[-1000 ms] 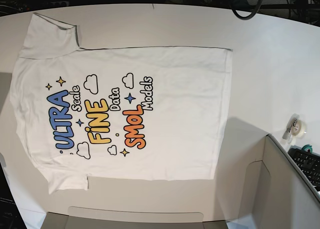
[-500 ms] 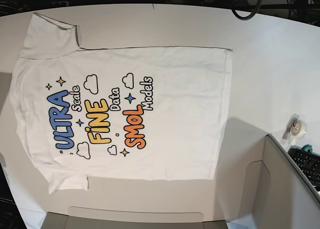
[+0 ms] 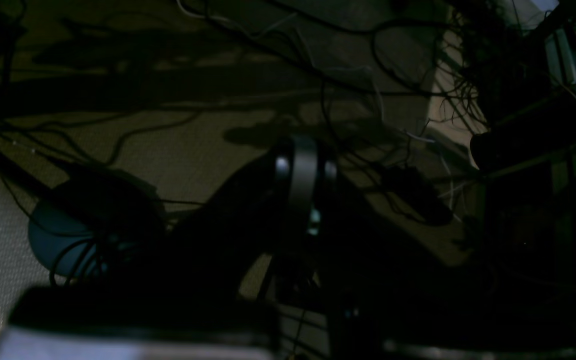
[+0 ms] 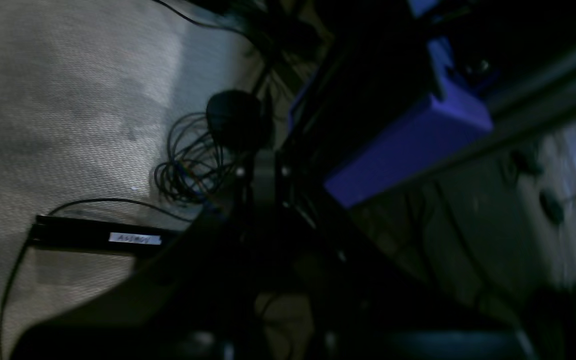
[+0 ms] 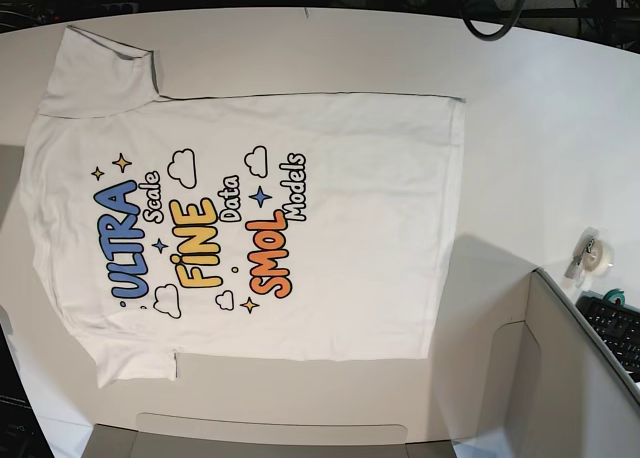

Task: Layout the t-shirt on the table in an organized manner, then fold the t-shirt properly

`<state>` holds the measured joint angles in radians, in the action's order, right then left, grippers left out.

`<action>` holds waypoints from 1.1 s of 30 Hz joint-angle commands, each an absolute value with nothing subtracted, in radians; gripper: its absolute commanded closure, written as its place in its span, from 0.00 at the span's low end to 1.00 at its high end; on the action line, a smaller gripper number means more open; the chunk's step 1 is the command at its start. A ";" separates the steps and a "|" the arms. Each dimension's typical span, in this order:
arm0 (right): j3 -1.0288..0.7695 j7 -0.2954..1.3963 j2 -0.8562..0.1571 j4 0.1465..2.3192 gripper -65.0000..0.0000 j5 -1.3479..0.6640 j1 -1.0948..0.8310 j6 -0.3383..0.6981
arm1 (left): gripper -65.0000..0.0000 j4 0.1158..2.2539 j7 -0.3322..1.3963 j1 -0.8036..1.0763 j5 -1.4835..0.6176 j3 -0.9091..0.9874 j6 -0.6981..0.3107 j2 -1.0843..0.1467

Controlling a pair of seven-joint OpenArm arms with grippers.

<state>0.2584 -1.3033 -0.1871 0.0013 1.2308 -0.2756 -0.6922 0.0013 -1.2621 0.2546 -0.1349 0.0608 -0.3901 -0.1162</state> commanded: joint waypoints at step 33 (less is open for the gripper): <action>-0.200 -1.328 -0.295 0.000 1.00 1.484 -0.220 -0.698 | 1.00 0.000 -1.294 0.186 -0.134 0.137 -0.390 -0.151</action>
<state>-0.2016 -1.3029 -0.2829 0.0010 1.4834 -0.2188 -0.6922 -0.0021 -1.2579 0.1856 -0.1314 0.1341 -0.3866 -0.1429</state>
